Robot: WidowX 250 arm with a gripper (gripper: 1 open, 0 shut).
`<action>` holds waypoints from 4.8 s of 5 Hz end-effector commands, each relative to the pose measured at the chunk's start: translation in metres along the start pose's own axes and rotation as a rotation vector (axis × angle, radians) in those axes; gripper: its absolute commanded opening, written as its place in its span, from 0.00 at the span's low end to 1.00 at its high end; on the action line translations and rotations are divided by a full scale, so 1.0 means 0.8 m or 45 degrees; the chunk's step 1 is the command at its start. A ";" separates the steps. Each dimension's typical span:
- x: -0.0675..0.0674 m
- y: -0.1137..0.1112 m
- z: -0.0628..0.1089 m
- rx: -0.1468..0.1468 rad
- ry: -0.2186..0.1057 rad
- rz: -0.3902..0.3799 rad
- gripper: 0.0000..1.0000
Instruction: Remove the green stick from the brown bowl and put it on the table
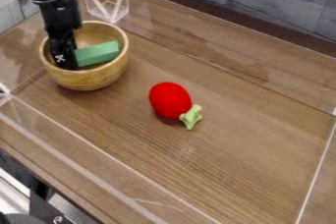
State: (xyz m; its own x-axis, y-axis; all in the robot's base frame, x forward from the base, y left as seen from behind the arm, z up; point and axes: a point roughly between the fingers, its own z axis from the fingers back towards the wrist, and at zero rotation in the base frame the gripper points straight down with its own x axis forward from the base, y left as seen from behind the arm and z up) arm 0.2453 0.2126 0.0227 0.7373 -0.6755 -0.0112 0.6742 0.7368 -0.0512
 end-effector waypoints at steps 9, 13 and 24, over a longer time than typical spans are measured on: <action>0.013 -0.010 0.017 -0.020 0.031 0.127 0.00; -0.008 0.016 0.021 -0.030 0.044 0.035 0.00; -0.019 -0.002 0.046 0.026 0.042 -0.203 0.00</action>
State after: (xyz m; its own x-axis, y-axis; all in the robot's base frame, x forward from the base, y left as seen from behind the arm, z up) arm 0.2324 0.2095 0.0399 0.6094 -0.7923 -0.0275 0.7856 0.6082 -0.1132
